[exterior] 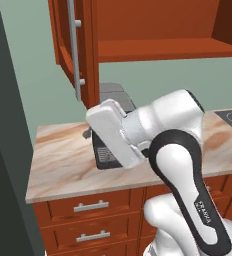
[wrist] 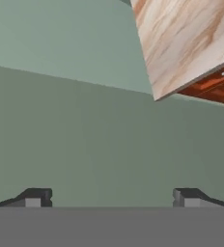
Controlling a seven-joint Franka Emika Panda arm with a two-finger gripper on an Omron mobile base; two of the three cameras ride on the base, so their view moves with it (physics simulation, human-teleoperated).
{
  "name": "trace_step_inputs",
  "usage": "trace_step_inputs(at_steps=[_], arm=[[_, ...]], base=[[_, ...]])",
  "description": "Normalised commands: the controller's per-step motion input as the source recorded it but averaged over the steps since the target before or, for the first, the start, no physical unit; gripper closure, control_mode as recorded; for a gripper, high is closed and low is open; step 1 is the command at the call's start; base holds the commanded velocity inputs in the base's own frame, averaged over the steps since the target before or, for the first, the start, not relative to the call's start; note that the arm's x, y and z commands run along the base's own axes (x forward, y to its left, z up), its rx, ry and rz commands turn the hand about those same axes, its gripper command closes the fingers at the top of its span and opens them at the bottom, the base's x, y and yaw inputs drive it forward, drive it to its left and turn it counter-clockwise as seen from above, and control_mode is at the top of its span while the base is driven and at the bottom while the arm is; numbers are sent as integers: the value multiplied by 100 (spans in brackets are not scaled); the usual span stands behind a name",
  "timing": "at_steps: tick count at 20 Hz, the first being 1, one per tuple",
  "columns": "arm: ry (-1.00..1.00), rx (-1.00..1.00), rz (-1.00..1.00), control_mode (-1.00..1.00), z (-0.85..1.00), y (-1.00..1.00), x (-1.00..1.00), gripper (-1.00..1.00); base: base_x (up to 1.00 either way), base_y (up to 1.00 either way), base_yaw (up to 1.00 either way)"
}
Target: Close all open cabinet doors.
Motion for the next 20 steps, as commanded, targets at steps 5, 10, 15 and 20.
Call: trace_step_inputs(at_steps=[5,10,15,20], arm=[[0,5,-27,-100,13,31,-25,-100],[0,3,-28,-100,16,51,10,-100],[0,-3,-24,-100,17,40,34,-100],[0,0,-27,-100,27,35,35,-100]], base=[[0,0,0],[0,0,0],[0,0,0],[0,0,0]])
